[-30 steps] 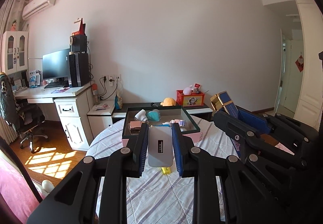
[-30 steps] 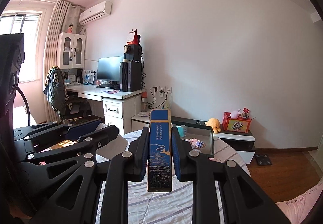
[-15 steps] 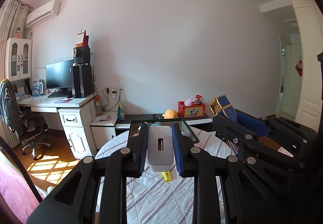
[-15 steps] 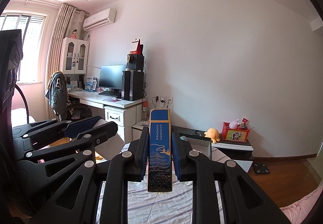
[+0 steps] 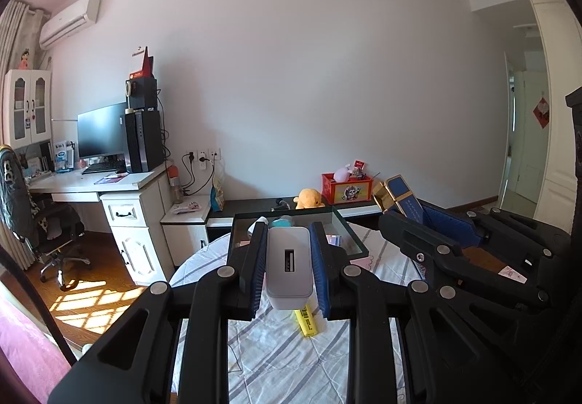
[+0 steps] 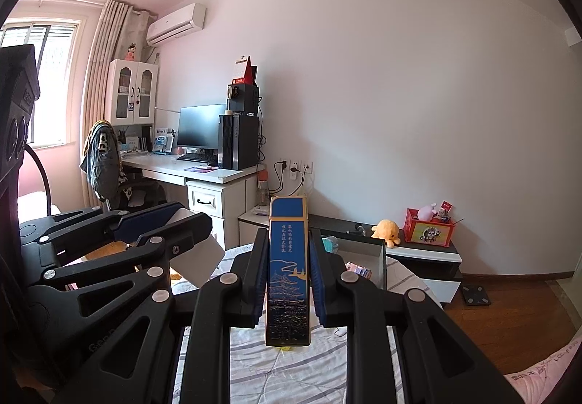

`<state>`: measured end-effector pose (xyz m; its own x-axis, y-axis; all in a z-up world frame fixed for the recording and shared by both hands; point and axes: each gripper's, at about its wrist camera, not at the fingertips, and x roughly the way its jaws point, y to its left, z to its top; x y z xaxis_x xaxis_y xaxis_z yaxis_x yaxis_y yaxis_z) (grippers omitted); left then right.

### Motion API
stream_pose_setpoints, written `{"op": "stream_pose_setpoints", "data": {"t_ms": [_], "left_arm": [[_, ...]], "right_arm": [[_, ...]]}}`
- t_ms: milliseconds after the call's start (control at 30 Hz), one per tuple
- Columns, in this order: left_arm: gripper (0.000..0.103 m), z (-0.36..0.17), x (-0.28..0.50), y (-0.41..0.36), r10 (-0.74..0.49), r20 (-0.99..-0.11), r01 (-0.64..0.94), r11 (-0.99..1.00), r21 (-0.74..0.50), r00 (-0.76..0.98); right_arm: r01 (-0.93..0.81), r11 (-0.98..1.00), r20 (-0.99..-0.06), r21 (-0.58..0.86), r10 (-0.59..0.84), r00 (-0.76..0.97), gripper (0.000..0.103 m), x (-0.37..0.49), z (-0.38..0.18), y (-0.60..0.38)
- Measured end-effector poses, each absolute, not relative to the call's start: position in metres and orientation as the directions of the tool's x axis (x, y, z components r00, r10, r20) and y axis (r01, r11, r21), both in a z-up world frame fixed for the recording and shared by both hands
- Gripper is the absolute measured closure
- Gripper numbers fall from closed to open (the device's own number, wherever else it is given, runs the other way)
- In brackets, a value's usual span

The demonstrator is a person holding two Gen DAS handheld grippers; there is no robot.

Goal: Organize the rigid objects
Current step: 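Lift and carry the charger plug toward the pink box while the right carries the blue box, then lower the plug into the box and open the left gripper while the right releases the blue box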

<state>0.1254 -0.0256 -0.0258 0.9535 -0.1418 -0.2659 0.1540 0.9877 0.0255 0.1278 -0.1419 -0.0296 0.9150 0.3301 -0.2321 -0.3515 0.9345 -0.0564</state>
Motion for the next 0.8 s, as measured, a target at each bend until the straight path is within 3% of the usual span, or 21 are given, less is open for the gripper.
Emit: {"op": "stream_pose_setpoints", "data": {"t_ms": [333, 800], "left_arm": [[0.080, -0.032, 0.248, -0.039, -0.129, -0.331, 0.164, 0.983, 0.081, 0.935], [0.080, -0.121, 0.455, -0.040, -0.084, -0.609, 0.157, 0.985, 0.067, 0.789]], "right_arm": [[-0.347, 0.936, -0.322, -0.053, 0.313, 0.894, 0.082, 0.240, -0.040, -0.148], [-0.287, 0.958, -0.573, 0.011, 0.241, 0.784, 0.082, 0.416, -0.128, -0.177]]}}
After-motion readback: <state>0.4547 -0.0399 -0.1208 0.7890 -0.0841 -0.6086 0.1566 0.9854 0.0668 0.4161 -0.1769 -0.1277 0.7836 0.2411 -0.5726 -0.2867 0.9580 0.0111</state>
